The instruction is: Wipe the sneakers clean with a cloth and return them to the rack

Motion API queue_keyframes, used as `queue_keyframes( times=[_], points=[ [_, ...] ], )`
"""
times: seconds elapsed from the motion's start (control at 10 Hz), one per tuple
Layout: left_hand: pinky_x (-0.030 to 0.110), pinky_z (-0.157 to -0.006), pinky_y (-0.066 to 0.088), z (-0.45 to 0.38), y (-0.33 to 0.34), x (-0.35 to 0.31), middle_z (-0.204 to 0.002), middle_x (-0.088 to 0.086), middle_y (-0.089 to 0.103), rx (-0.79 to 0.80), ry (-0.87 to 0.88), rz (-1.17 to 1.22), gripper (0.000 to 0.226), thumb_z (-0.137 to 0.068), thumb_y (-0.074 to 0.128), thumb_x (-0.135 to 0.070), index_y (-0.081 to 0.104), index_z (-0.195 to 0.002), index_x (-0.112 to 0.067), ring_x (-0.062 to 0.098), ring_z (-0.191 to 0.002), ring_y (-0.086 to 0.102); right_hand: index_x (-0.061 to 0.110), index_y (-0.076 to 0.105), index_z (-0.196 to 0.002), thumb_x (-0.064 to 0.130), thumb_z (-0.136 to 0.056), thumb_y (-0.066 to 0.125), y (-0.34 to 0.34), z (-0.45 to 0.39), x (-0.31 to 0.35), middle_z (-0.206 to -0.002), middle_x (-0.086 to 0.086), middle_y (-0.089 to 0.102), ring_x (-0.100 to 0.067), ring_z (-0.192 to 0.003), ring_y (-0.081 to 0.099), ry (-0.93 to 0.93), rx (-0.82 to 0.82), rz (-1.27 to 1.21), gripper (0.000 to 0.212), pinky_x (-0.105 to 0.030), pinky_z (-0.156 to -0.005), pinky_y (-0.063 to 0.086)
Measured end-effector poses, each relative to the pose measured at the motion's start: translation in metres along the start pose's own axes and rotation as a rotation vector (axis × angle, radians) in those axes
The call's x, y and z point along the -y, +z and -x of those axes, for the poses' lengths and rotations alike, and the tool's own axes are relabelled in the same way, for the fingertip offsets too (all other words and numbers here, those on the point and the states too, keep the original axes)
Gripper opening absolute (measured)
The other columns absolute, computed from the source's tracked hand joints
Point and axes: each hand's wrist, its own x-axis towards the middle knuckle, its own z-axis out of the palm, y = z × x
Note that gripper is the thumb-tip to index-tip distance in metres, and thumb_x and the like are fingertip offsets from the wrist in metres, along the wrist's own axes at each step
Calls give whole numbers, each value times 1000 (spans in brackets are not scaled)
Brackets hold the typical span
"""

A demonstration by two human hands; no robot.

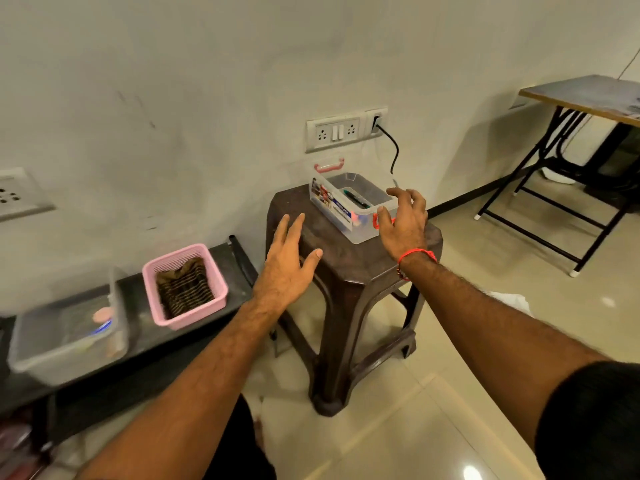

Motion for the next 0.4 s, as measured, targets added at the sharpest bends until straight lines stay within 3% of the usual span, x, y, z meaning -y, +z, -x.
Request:
queue_keyframes(
  times=[0.1, 0.2, 0.4],
  points=[
    [37, -121, 20, 38, -31, 11, -172, 0, 4, -46, -21, -35, 75, -101, 60, -38, 18, -162, -30, 24, -156, 16, 19, 53, -135, 18, -94, 60, 1, 39, 32, -146, -12, 37, -34, -136, 34, -81, 100, 61, 42, -51, -112, 37],
    [43, -123, 22, 63, -51, 15, -172, 1, 3, -84, -38, -63, 72, -101, 61, -36, 23, -161, -29, 28, -156, 18, 22, 53, -136, 19, -92, 61, 3, 66, 57, -146, -10, 39, -36, -137, 34, -141, 197, 131, 45, -55, -113, 33],
    [47, -121, 28, 119, -111, 29, -171, 6, 10, -200, -83, -143, 54, -100, 63, -34, 48, -150, -21, 33, -152, 25, 28, 51, -138, 22, -93, 60, 6, 131, 135, -147, -6, 41, -33, -136, 34, -388, 436, 335, 46, -53, -110, 32]
  ],
)
